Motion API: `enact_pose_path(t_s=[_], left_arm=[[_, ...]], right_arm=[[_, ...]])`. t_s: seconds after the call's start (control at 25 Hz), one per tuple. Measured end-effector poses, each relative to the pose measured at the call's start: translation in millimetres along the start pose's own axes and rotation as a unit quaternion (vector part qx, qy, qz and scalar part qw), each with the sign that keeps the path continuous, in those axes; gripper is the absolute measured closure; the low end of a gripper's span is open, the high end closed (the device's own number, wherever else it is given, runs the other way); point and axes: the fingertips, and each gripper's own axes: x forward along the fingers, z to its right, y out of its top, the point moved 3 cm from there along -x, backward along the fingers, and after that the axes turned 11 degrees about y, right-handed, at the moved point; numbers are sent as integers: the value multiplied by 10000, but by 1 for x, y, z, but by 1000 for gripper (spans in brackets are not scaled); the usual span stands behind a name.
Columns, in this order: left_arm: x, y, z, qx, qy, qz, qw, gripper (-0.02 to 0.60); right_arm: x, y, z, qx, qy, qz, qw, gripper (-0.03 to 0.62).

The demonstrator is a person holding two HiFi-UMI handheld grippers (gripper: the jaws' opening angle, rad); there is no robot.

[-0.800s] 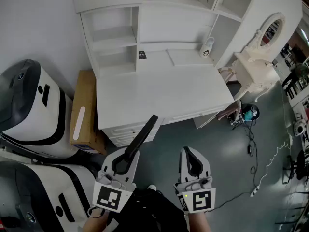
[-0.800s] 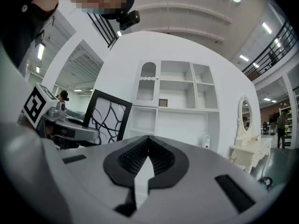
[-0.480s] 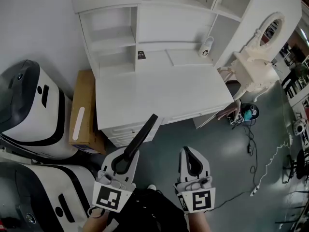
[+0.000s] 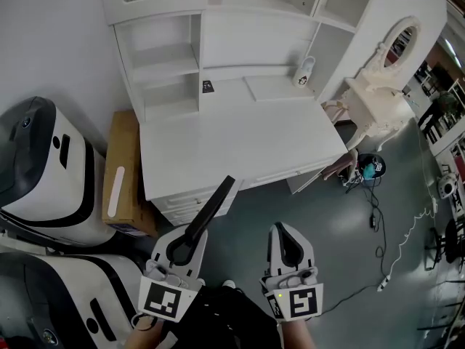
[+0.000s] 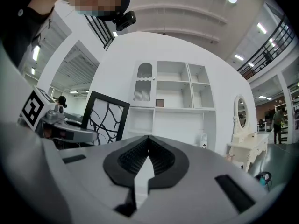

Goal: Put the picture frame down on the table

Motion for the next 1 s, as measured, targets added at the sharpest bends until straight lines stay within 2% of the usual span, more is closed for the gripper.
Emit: enact_pose_path(t_s=[0.36,0.72,1.0], left_arm=[[-10,-5,-15,15,-214,44,9998,558],[-22,-15,-25,6,-467,-12,9989,558],[-13,-11,-19,55,-614,-37,9981,558]], right_arm=[[5,0,-23,-22,-174,-1,9998,592],[-1,3,-42,-40,-526,40,9986,592],[-5,-4,-33,-2,-665,14,9978,592]])
